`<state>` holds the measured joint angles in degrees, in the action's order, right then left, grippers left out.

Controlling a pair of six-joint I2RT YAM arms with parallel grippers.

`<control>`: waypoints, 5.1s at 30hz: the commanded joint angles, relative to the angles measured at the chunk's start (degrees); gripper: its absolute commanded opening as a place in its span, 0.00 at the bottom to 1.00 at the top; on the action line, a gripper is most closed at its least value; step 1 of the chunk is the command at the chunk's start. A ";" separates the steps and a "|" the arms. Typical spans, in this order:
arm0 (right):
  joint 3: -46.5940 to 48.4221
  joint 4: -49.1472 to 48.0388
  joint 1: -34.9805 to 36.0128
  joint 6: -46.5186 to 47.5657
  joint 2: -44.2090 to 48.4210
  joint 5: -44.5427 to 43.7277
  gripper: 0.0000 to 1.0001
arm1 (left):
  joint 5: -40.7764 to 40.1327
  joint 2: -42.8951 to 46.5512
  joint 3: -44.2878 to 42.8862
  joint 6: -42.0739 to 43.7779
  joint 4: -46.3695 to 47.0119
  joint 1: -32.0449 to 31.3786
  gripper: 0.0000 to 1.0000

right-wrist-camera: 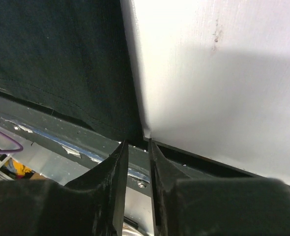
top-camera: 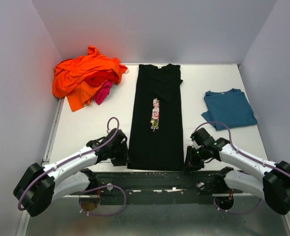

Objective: Fold and stack the t-shirts
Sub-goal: Grab the bottom of the folded rectangular tshirt with both arms, then fold the folded rectangular tshirt in 1/3 of the way, then grab one side of the 2/3 rectangular tshirt with both arms

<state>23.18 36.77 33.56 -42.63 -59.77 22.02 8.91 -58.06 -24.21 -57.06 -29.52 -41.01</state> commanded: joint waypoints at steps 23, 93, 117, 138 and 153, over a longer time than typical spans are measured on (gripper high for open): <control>0.73 -0.56 1.33 -1.75 0.53 0.92 0.01 | 3.40 1.37 2.85 -2.45 -0.98 -0.73 0.29; 69.52 -2.20 -25.91 10.20 -56.01 -6.12 0.69 | 4.11 -58.24 -66.17 14.60 17.12 26.51 0.86; 32.81 -15.77 -21.61 12.57 -38.58 -2.77 0.40 | 3.31 -42.40 -32.83 15.13 22.84 21.41 0.43; 29.31 -10.14 -21.34 14.15 -28.31 -3.65 0.01 | 3.84 -33.79 -24.86 16.81 21.43 20.80 0.00; 15.76 -13.75 -21.34 14.94 -23.64 -0.22 0.34 | 0.50 -22.98 -5.85 6.61 27.78 10.78 0.03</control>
<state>40.12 23.49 12.05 -28.97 -85.03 20.69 12.29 -83.94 -32.86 -48.27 2.96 -28.67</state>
